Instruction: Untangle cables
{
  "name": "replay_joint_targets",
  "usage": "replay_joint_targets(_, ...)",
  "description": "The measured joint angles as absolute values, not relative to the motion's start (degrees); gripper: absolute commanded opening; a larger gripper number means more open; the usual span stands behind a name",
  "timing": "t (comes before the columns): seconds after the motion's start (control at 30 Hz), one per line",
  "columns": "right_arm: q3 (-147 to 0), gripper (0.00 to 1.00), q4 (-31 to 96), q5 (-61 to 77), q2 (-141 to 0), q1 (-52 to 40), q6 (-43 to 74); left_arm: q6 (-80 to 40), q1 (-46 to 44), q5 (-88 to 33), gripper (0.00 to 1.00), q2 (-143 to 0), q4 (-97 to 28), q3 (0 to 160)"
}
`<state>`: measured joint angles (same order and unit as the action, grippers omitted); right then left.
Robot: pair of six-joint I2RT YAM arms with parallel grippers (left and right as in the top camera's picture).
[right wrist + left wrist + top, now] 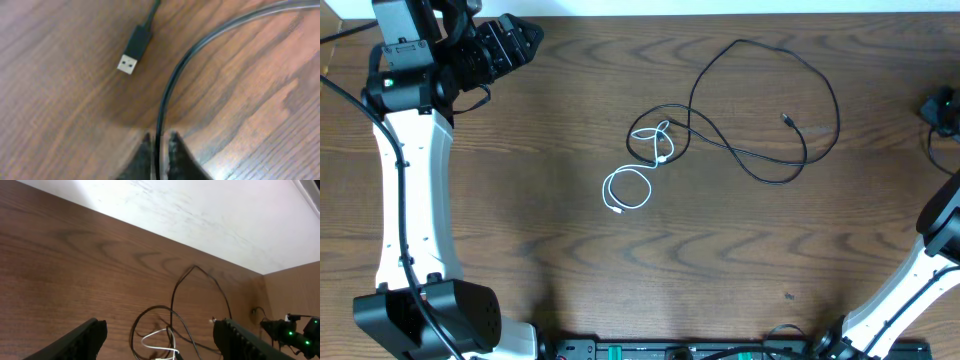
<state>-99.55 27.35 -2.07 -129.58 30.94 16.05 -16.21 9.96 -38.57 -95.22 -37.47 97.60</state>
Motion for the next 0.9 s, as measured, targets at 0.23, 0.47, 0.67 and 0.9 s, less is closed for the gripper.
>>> replay_joint_targets(0.23, -99.5, 0.99, 29.0, -1.6, -129.6, 31.0, 17.4, -16.2, 10.0, -38.6, 0.74, -95.2, -37.5, 97.6)
replay_joint_targets(0.47, -99.5, 0.99, 32.3, 4.4, -127.5, 31.0, 15.9, -16.2, 10.0, -38.6, 0.74, -95.2, -37.5, 97.6)
replay_joint_targets(0.67, -99.5, 0.99, 38.6, 6.4, -118.2, 31.0, 13.2, -16.2, 10.0, -38.6, 0.74, -95.2, -37.5, 97.6)
replay_joint_targets(0.9, -99.7, 0.99, 46.1, 6.9, -108.7, 30.9, 10.8, -15.1, 10.0, -38.6, 0.74, -95.2, -37.5, 97.6)
